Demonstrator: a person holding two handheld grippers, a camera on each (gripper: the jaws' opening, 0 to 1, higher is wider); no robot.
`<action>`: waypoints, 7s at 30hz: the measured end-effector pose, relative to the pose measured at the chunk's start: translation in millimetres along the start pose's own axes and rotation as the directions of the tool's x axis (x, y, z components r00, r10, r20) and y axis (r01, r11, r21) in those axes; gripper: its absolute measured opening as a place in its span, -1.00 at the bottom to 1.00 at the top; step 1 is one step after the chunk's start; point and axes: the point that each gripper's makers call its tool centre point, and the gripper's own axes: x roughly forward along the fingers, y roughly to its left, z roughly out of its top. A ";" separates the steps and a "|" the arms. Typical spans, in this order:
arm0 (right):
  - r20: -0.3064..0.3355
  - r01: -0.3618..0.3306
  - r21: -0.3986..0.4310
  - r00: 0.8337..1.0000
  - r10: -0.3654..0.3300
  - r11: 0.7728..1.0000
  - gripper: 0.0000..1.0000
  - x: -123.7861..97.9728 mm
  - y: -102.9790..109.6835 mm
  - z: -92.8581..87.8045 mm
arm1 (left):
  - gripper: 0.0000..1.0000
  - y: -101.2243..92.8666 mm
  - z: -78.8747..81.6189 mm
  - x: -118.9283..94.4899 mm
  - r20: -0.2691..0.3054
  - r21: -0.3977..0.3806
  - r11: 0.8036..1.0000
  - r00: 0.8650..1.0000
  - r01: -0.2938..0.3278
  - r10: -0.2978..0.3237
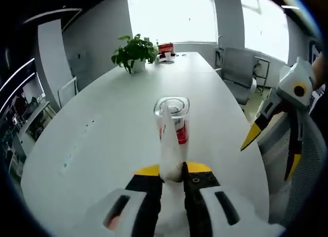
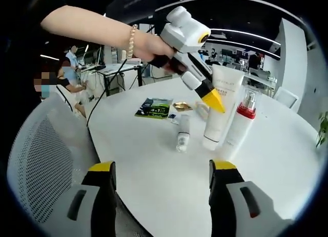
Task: Arrange the skincare products in the storage area until every visible bottle or jar stands upright without overlapping.
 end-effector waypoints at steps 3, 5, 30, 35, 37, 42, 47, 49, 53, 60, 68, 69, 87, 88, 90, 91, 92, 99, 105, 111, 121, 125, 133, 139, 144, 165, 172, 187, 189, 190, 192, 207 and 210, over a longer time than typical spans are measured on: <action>-0.002 -0.001 -0.001 1.000 0.001 1.000 0.47 0.3 -0.1 -0.5 | -0.57 1.9 -1.2 1.3 0.000 -0.001 1.000 1.000 0.000 0.000; -0.003 -0.003 -0.002 1.000 0.003 1.000 0.47 0.5 0.3 -0.7 | -0.56 -0.7 -3.2 2.0 -0.014 0.016 1.000 1.000 -0.002 0.003; -0.003 -0.015 0.025 1.000 0.015 1.000 0.50 0.8 1.7 -4.0 | 0.06 -1.6 -25.3 -38.8 -0.037 -0.110 0.988 0.994 -0.108 0.105; -0.001 -0.019 0.022 1.000 0.019 1.000 0.51 0.7 3.1 -3.8 | 0.15 -7.1 -40.8 -59.3 -0.035 -0.156 0.977 0.990 -0.143 0.139; -0.006 -0.025 0.011 1.000 0.025 1.000 0.50 1.5 3.9 -4.2 | 0.21 -7.0 -46.1 -66.5 -0.030 -0.172 0.973 0.988 -0.155 0.152; -0.010 -0.042 0.000 0.999 0.042 0.999 0.50 2.2 7.3 -4.3 | 0.31 -17.4 -61.8 -87.1 -0.025 -0.232 0.954 0.981 -0.191 0.191; -0.012 -0.049 -0.007 0.999 0.049 0.999 0.50 3.2 9.3 -3.6 | 0.46 -30.3 -83.3 -107.1 -0.046 -0.294 0.927 0.972 -0.234 0.231; -0.010 -0.049 -0.006 0.999 0.049 0.999 0.50 3.0 9.4 -3.3 | 0.52 -32.0 -94.6 -114.4 -0.053 -0.321 0.915 0.969 -0.246 0.242; -0.007 -0.050 -0.002 0.999 0.050 0.999 0.50 2.7 9.8 -2.5 | 0.58 -38.5 -107.6 -128.7 -0.058 -0.358 0.894 0.962 -0.270 0.268; -0.005 -0.051 0.000 0.999 0.051 0.999 0.49 2.3 10.0 -1.7 | 0.69 -58.3 -127.4 -151.1 -0.069 -0.432 0.844 0.945 -0.316 0.319; 0.005 -0.047 0.013 0.999 0.047 0.999 0.48 0.0 10.4 1.9 | 0.84 -80.4 -138.6 -174.3 -0.049 -0.500 0.796 0.928 -0.343 0.369; 0.006 -0.046 0.015 0.999 0.046 0.999 0.47 -0.3 10.4 2.2 | 0.85 -81.6 -139.3 -175.9 -0.049 -0.504 0.792 0.927 -0.345 0.372; -0.008 -0.053 0.021 0.999 0.053 0.998 0.47 0.2 11.2 -0.4 | 0.92 -104.7 -158.3 -194.2 -0.060 -0.573 0.721 0.898 -0.389 0.437; -0.008 -0.052 0.023 0.999 0.053 0.998 0.47 0.1 11.2 -0.4 | 0.92 -104.5 -160.2 -193.9 -0.062 -0.576 0.720 0.899 -0.387 0.433; -0.010 -0.053 0.025 0.999 0.053 0.998 0.47 -0.1 11.5 -0.3 | 0.94 -105.2 -161.6 -194.0 -0.064 -0.575 0.720 0.898 -0.389 0.435; -0.011 -0.054 0.025 0.998 0.054 0.998 0.47 0.0 11.5 -0.4 | 0.94 -105.8 -162.3 -194.3 -0.065 -0.578 0.716 0.897 -0.391 0.437; -0.012 -0.054 0.025 0.998 0.054 0.998 0.47 0.1 11.6 -0.6 | 0.96 -105.1 -164.5 -194.7 -0.072 -0.587 0.706 0.894 -0.397 0.443; -0.022 -0.056 0.026 0.998 0.056 0.998 0.46 1.8 10.9 -3.0 | 0.95 -99.7 -165.3 -203.3 -0.078 -0.577 0.682 0.862 -0.449 0.501; -0.025 -0.045 0.034 0.999 0.046 0.998 0.43 2.2 9.0 -3.8 | 0.91 -103.3 -169.6 -198.0 -0.088 -0.570 0.692 0.870 -0.443 0.485; -0.022 -0.040 0.043 0.999 0.041 0.998 0.42 2.0 8.0 -4.4 | 0.90 -107.0 -168.0 -192.3 -0.094 -0.546 0.721 0.886 -0.427 0.454; -0.021 -0.026 0.043 0.999 0.027 0.999 0.42 1.3 4.4 -4.7 | 0.88 -93.9 -159.8 -176.0 -0.099 -0.465 0.798 0.918 -0.384 0.385; -0.025 -0.019 0.039 0.999 0.019 0.999 0.42 0.9 3.4 -5.0 | 0.86 -89.5 -155.6 -165.7 -0.113 -0.403 0.841 0.932 -0.360 0.345; -0.037 -0.015 0.023 0.999 0.015 1.000 0.44 2.4 2.1 -7.6 | 0.85 -75.7 -145.4 -143.1 -0.129 -0.320 0.896 0.951 -0.307 0.280; -0.037 0.002 0.031 0.999 -0.001 1.000 0.43 2.6 -3.3 -10.4 | 0.86 -60.7 -138.9 -129.6 -0.165 -0.217 0.940 0.959 -0.265 0.232; -0.030 0.022 0.039 0.999 -0.021 0.999 0.43 1.5 -7.2 -10.0 | 0.86 -49.8 -136.9 -117.9 -0.195 -0.130 0.967 0.962 -0.219 0.192; -0.050 0.037 0.029 0.998 -0.036 0.999 0.39 1.7 -11.0 -14.2 | 0.73 -24.8 -113.0 -59.8 -0.265 0.093 0.995 0.963 -0.027 0.051; -0.057 0.052 0.033 0.997 -0.050 0.998 0.37 1.0 -14.0 -16.1 | 0.64 -24.5 -111.8 -39.8 -0.289 0.155 0.987 0.957 0.052 -0.005; -0.072 0.057 0.037 0.996 -0.054 0.998 0.36 0.4 -15.6 -18.6 | 0.32 -32.6 -112.2 2.1 -0.355 0.202 0.961 0.929 0.187 -0.106; -0.073 0.057 0.038 0.996 -0.054 0.998 0.36 0.3 -15.6 -18.6 | 0.26 -28.5 -117.0 3.0 -0.365 0.204 0.960 0.925 0.191 -0.107; -0.073 0.057 0.038 0.996 -0.054 0.998 0.36 0.2 -15.6 -18.6 | 0.24 -29.3 -117.0 4.3 -0.368 0.203 0.959 0.923 0.196 -0.111; -0.073 0.059 0.038 0.996 -0.056 0.998 0.36 0.1 -16.0 -18.9 | 0.20 -29.5 -118.6 5.2 -0.375 0.205 0.956 0.919 0.210 -0.122; -0.070 0.067 0.042 0.995 -0.064 0.997 0.34 -0.2 -17.6 -18.9 | -0.17 -29.0 -131.6 10.3 -0.433 0.185 0.951 0.889 0.249 -0.149; -0.073 0.067 0.040 0.995 -0.064 0.997 0.34 0.2 -17.6 -19.5 | -0.26 -34.3 -131.2 8.4 -0.444 0.181 0.950 0.883 0.256 -0.153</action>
